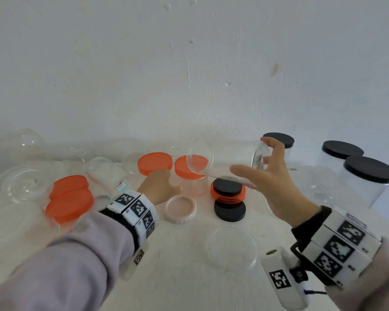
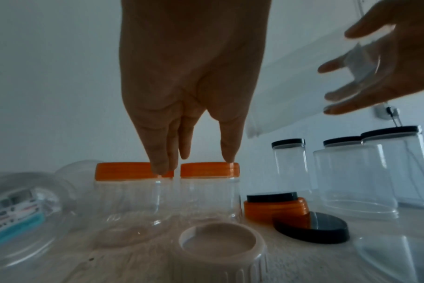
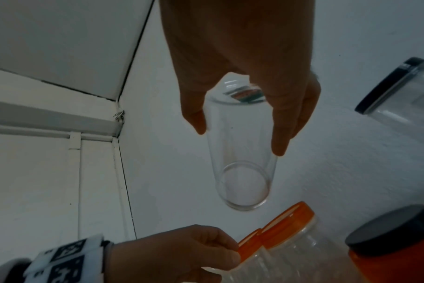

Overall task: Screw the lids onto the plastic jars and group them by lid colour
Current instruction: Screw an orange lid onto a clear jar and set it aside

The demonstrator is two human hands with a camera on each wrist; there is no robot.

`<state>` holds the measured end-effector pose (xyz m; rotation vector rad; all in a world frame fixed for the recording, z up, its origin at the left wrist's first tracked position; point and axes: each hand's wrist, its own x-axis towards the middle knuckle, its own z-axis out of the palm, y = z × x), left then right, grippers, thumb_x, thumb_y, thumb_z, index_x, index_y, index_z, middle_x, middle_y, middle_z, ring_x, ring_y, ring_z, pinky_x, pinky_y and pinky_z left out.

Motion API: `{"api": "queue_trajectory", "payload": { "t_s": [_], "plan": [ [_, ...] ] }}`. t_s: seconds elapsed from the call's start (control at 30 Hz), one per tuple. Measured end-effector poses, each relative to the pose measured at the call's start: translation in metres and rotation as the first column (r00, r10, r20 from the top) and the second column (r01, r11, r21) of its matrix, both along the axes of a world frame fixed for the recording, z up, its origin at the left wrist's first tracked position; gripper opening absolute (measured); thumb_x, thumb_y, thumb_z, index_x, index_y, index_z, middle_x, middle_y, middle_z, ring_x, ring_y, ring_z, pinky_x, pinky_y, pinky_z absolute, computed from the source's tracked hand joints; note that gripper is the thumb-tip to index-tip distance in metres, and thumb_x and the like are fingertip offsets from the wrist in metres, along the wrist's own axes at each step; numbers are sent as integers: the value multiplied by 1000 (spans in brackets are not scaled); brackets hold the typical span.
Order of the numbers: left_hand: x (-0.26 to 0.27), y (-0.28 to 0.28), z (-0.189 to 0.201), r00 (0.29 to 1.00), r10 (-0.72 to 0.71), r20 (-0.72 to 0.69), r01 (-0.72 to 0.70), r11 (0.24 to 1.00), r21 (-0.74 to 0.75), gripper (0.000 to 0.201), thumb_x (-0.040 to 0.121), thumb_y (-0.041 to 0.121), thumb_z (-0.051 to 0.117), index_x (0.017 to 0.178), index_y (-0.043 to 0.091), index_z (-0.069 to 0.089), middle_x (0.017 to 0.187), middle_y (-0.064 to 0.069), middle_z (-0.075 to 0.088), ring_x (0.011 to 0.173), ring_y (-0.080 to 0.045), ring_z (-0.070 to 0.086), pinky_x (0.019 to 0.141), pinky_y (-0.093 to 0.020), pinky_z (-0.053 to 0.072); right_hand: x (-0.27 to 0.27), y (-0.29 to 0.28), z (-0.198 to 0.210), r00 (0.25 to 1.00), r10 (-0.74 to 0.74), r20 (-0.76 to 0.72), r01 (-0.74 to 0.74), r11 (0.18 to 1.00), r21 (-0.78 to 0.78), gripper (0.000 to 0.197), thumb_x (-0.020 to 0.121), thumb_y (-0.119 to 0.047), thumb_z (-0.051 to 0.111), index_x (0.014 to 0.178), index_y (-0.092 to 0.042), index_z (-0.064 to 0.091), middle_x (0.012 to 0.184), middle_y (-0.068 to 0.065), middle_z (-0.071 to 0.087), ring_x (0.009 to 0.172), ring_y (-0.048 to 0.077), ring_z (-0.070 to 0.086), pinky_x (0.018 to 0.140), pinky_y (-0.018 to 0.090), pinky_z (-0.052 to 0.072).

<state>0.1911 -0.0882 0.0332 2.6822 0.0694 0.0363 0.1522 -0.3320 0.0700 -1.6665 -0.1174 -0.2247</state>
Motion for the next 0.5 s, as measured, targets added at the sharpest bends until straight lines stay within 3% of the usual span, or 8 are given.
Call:
{"api": "queue_trajectory", "payload": {
  "t_s": [0.07, 0.17, 0.23, 0.3, 0.37, 0.4, 0.5],
  "plan": [
    [-11, 14, 3, 1000, -9, -13, 9, 1000, 10, 65, 88, 40, 64, 140, 9, 41, 142, -6, 46, 129, -21, 44, 96, -26, 34, -4, 1, 0, 995, 78, -61, -74, 995, 64, 75, 68, -27, 84, 123, -44, 35, 120, 8, 41, 114, 28, 54, 93, 46, 52],
    [-30, 37, 7, 997, -3, -80, 8, 998, 59, 74, 83, 46, 68, 142, 13, 38, 143, -4, 44, 128, -20, 44, 88, -23, 33, -5, 4, -3, 986, 118, -114, -111, 991, 68, 72, 70, -30, 81, 128, -28, 37, 95, 6, 51, 88, 19, 62, 79, 33, 51],
    [-44, 52, 8, 990, 21, -136, -9, 996, 89, 80, 80, 49, 70, 143, 15, 35, 144, -3, 42, 128, -19, 43, 87, -24, 34, -5, 7, -6, 978, 137, -156, -129, 990, 62, 69, 73, -32, 79, 126, -20, 37, 88, 9, 54, 81, 17, 61, 75, 30, 49],
    [-57, 69, 6, 981, 48, -190, -30, 995, 100, 89, 76, 50, 74, 145, 17, 31, 147, -3, 39, 131, -19, 41, 95, -25, 36, -7, 12, -9, 962, 174, -210, -164, 984, 65, 60, 72, -33, 79, 115, -10, 42, 77, 13, 54, 82, 22, 60, 79, 34, 52],
    [-70, 84, 3, 963, 68, -262, -40, 993, 109, 99, 71, 51, 78, 148, 17, 25, 150, -4, 33, 135, -20, 37, 105, -28, 34, -10, 17, -11, 940, 241, -243, -222, 969, 105, 52, 67, -33, 79, 94, -2, 47, 68, 15, 52, 80, 32, 59, 74, 33, 56],
    [-76, 91, 1, 950, 76, -302, -43, 992, 116, 105, 69, 51, 79, 149, 17, 21, 152, -4, 29, 137, -20, 34, 108, -29, 33, -11, 19, -13, 923, 278, -268, -245, 958, 147, 54, 64, -33, 80, 94, -1, 48, 69, 15, 55, 80, 35, 62, 72, 35, 58],
    [-89, 107, -9, 919, 108, -379, -60, 989, 137, 119, 64, 52, 82, 152, 16, 10, 154, -3, 24, 139, -20, 31, 111, -33, 31, -12, 25, -20, 858, 339, -386, -285, 939, 191, 73, 58, -37, 82, 114, -4, 49, 93, 14, 61, 81, 31, 63, 82, 46, 56]
  ]
}}
